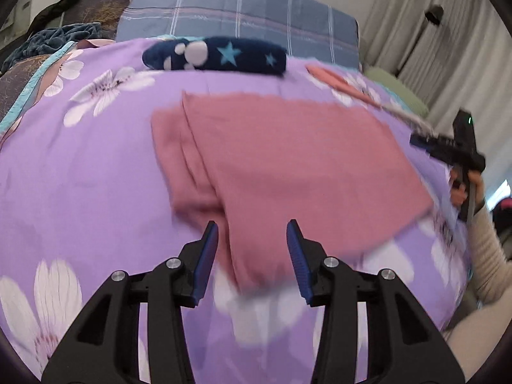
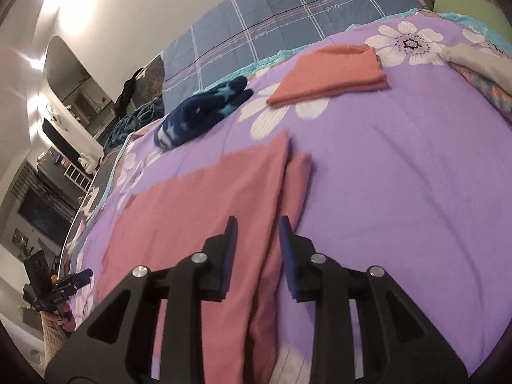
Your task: Fold small clothes
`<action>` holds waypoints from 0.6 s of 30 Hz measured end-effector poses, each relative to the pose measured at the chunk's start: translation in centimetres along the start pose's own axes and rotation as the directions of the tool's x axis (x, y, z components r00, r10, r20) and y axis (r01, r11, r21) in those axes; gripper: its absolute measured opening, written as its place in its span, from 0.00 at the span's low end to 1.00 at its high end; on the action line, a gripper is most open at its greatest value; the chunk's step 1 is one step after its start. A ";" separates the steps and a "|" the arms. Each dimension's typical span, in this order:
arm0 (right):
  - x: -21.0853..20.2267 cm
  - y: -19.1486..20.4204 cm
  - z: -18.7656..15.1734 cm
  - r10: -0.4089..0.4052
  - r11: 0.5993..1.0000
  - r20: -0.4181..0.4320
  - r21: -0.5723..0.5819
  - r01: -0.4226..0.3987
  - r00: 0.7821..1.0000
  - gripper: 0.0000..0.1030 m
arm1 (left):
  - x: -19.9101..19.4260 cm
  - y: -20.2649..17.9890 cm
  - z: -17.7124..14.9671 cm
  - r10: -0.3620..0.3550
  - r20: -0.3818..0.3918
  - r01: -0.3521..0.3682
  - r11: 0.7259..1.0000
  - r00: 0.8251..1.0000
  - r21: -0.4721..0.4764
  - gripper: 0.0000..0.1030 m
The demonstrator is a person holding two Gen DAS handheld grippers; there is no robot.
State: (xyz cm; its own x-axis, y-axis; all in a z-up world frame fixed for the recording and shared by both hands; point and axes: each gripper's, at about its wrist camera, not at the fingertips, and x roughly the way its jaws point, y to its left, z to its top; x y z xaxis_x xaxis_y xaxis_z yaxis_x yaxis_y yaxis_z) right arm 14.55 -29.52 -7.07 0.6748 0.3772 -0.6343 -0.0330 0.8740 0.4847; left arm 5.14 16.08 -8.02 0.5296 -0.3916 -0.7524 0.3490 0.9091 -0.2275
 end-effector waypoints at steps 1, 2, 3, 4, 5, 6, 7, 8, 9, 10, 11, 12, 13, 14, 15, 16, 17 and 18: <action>-0.4 0.1 -0.7 0.001 1.000 0.000 0.000 -0.001 1.000 0.28 | -0.1 -0.1 -0.6 0.012 -0.009 -0.012 1.000 1.000 0.010 0.43; -1.0 0.3 -1.3 0.005 1.000 0.000 0.002 -0.005 1.000 0.28 | -0.4 -0.2 -1.4 0.023 -0.017 -0.023 1.000 1.000 0.020 0.43; -1.5 0.4 -2.0 0.009 1.000 0.001 0.003 -0.009 1.000 0.28 | -0.6 -0.2 -2.0 0.027 -0.021 -0.027 0.999 0.999 0.030 0.43; -2.2 0.7 -3.0 0.017 1.000 0.003 0.001 -0.017 1.000 0.29 | -0.7 -0.2 -2.5 0.029 -0.025 -0.028 0.999 0.999 0.038 0.43; -2.7 0.8 -3.7 0.023 1.000 0.003 -0.002 -0.023 1.000 0.29 | -0.6 -0.2 -2.8 0.038 -0.028 -0.036 0.998 0.999 0.052 0.43; -3.2 1.1 -4.4 0.027 1.000 0.001 -0.008 -0.027 1.000 0.30 | -0.4 -0.3 -3.1 0.068 -0.028 -0.066 0.994 0.997 0.082 0.43; -3.8 1.3 -5.3 0.027 1.000 -0.002 -0.014 -0.027 1.000 0.32 | -0.2 -0.3 -3.1 0.093 -0.027 -0.090 0.991 0.995 0.104 0.43; -4.1 1.4 -5.9 0.025 1.000 -0.006 -0.017 -0.025 1.000 0.33 | 0.2 -0.4 -3.2 0.113 -0.028 -0.108 0.986 0.993 0.128 0.43; -4.5 1.5 -6.8 0.019 1.000 -0.013 -0.018 -0.019 1.000 0.33 | 0.3 -0.5 -3.3 0.119 -0.028 -0.114 0.983 0.992 0.143 0.43; -4.7 1.6 -7.4 0.016 1.000 -0.019 -0.018 -0.016 1.000 0.33 | 0.7 -0.6 -3.2 0.121 -0.033 -0.114 0.980 0.992 0.162 0.43; -5.0 1.6 -8.0 0.014 1.000 -0.025 -0.016 -0.014 1.000 0.33 | 1.0 -0.9 -3.2 0.118 -0.040 -0.109 0.977 0.992 0.181 0.43; -5.2 1.7 -8.6 0.011 1.000 -0.029 -0.013 -0.012 1.000 0.33 | 1.3 -1.3 -3.2 0.117 -0.042 -0.106 0.973 0.992 0.207 0.43; -5.6 1.6 -9.2 0.006 1.000 -0.035 -0.008 -0.006 0.999 0.34 | 1.7 -1.7 -3.0 0.125 -0.035 -0.113 0.964 0.992 0.239 0.35; -5.8 1.6 -9.7 0.001 1.000 -0.039 -0.006 -0.001 0.999 0.34 | 1.9 -2.0 -2.9 0.132 -0.026 -0.120 0.957 0.991 0.265 0.27; -6.0 1.7 -10.1 -0.002 1.000 -0.041 -0.006 0.001 0.999 0.34 | 2.0 -2.3 -2.6 0.136 -0.018 -0.125 0.949 0.991 0.288 0.03; -6.1 1.7 -10.7 -0.007 1.000 -0.044 -0.005 0.006 0.999 0.35 | 1.9 -2.5 -2.4 0.159 0.000 -0.152 0.943 0.987 0.296 0.03; -6.2 1.7 -10.9 -0.009 1.000 -0.046 -0.003 0.009 0.999 0.35 | 1.6 -2.7 -2.3 0.176 0.020 -0.174 0.935 0.984 0.309 0.03; -6.3 1.7 -11.2 -0.013 1.000 -0.048 0.001 0.013 0.999 0.35 | 0.6 -3.1 -2.4 0.190 0.048 -0.195 0.920 0.981 0.341 0.03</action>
State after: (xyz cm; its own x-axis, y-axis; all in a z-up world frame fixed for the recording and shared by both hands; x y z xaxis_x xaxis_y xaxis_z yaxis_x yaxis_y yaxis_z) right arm 2.02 -26.99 -9.02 0.6387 0.3802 -0.6690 -0.0232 0.8785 0.4771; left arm 2.57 13.33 -9.24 0.6230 -0.2185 -0.7510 0.4817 0.8637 0.1483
